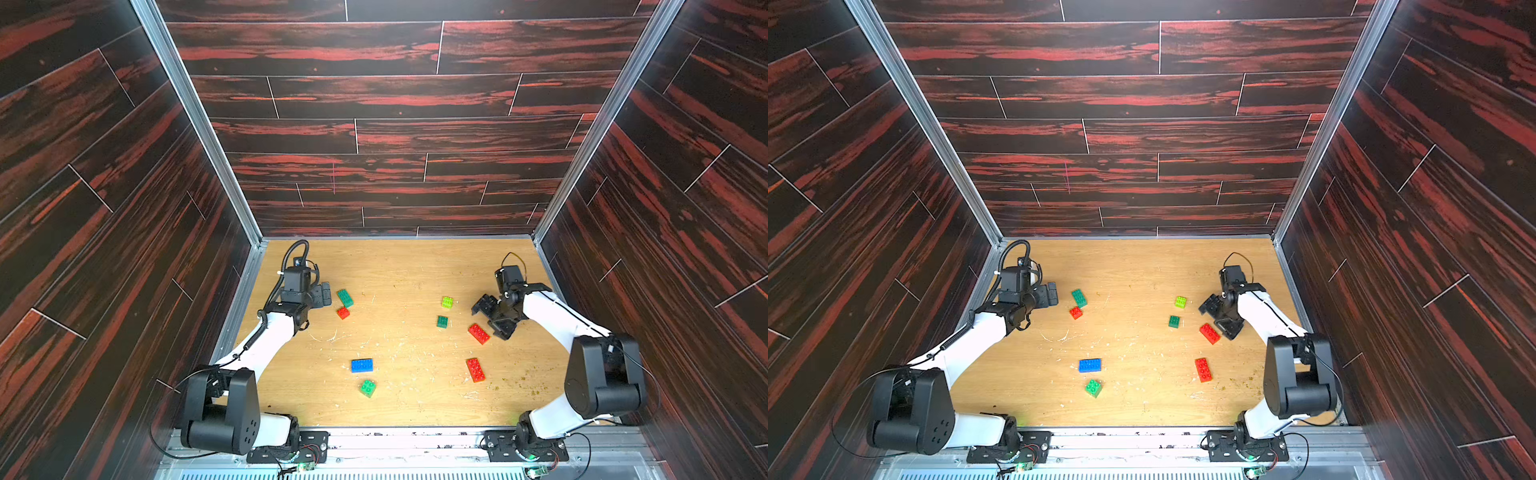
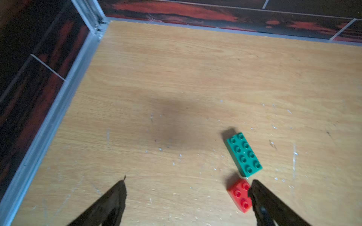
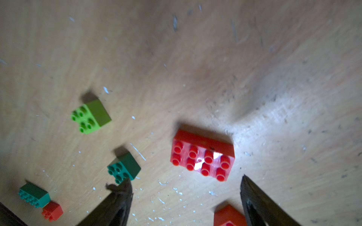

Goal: Assemble a carrot with lego
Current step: Move the lego brick at the center of the board.

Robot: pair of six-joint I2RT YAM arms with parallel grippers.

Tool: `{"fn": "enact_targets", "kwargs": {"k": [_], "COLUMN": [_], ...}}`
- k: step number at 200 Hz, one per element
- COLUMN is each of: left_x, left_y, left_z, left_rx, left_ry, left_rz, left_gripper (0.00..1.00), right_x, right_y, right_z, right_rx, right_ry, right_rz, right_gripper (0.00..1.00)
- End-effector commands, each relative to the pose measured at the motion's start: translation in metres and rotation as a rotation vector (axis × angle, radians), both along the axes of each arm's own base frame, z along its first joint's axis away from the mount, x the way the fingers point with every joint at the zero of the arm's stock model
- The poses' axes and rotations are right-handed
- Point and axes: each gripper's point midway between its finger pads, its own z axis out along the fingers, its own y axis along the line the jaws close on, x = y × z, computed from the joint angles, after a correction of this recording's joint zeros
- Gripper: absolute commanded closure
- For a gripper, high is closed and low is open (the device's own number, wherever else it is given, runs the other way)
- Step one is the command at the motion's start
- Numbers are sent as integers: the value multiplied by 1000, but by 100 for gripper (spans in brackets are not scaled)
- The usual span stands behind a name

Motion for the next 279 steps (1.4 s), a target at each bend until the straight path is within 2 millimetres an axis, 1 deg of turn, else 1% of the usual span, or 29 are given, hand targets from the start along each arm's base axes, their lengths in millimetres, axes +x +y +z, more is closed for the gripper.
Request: {"fn": "enact_targets", "kwargs": {"k": [1, 29, 69, 114, 129, 151, 170, 183, 201, 212, 222, 227, 253, 266, 279], "left_x": [-2, -2, -2, -1, -1, -1, -2, -3, -4, -6, -7, -7, -13, -15, -17], "left_y": [-11, -13, -16, -16, -16, -16, -16, -16, -16, -16, -15, -15, -14, -13, -12], "left_z": [-1, -2, -4, -8, -10, -10, -11, -11, -12, -12, -12, -12, -12, -12, -12], "left_rx": [-34, -42, -44, -43, -44, -45, -45, -47, -49, -50, -50, -49, -50, -53, -52], "left_ry": [28, 32, 36, 44, 47, 47, 49, 49, 51, 52, 51, 49, 44, 41, 40], "left_rz": [-40, -48, -58, -57, -56, -54, -53, -53, -53, -51, -49, -48, -38, -34, -31], "left_gripper": [1, 2, 2, 1, 1, 2, 1, 1, 1, 1, 1, 1, 1, 1, 1], "right_x": [-15, -16, -24, -22, -23, -25, -26, -28, -34, -42, -49, -54, -70, -78, -85], "right_y": [6, 8, 8, 6, 4, 4, 11, 21, 44, 60, 76, 87, 136, 157, 173], "right_z": [-18, -30, -46, -56, -59, -63, -63, -62, -61, -61, -62, -62, -63, -64, -65], "right_rx": [34, 32, 18, -6, -25, -29, -30, -35, -47, -62, -64, -64, -62, -69, -76], "right_ry": [101, 139, 188, 209, 216, 221, 217, 217, 221, 229, 226, 228, 230, 239, 246], "right_rz": [-37, -32, -24, -17, -17, -12, 27, 77, 192, 263, 322, 355, 521, 598, 661], "right_gripper": [13, 13, 13, 17, 21, 33, 40, 44, 45, 45, 46, 45, 46, 46, 46]}}
